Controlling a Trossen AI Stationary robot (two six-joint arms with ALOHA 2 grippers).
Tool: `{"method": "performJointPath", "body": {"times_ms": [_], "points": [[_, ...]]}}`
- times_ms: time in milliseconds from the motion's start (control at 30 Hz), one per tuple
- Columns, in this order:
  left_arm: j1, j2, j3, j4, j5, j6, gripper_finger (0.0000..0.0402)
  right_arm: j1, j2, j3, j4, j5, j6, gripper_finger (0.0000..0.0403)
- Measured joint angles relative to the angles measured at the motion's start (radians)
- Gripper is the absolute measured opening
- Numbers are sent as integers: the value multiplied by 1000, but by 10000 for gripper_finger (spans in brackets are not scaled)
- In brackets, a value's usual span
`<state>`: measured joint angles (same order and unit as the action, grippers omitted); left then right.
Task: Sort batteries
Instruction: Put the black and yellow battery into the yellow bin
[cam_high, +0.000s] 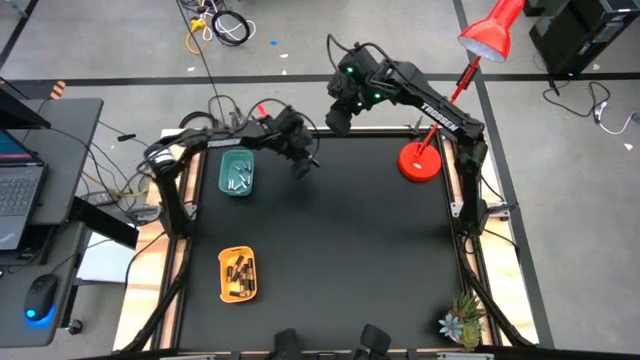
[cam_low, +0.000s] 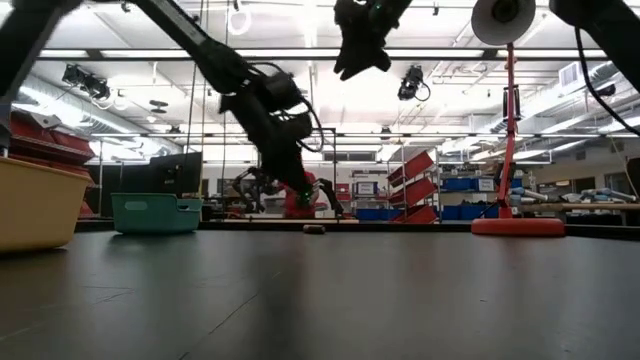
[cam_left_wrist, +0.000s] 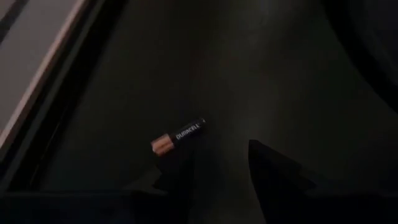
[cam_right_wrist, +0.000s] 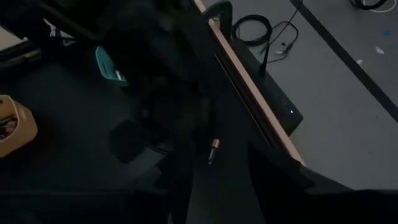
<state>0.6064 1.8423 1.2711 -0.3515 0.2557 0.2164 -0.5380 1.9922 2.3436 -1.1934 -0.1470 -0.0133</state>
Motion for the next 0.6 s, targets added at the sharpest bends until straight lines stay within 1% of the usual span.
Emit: {"method": "performJointPath", "body": {"times_ms": [133, 233, 367, 600], "points": [[32, 102, 117, -98, 61, 94, 158, 2, -2, 0, -18, -2, 58, 158], [54, 155, 165, -130, 81, 128, 158, 12, -2, 0, -47, -3, 58, 158], [69, 193, 200, -133, 101, 193, 158, 22, -5, 0, -55, 1, 72, 158], [80, 217, 203, -112, 164, 281, 158, 35, -14, 0, -68, 20, 89, 158]]}}
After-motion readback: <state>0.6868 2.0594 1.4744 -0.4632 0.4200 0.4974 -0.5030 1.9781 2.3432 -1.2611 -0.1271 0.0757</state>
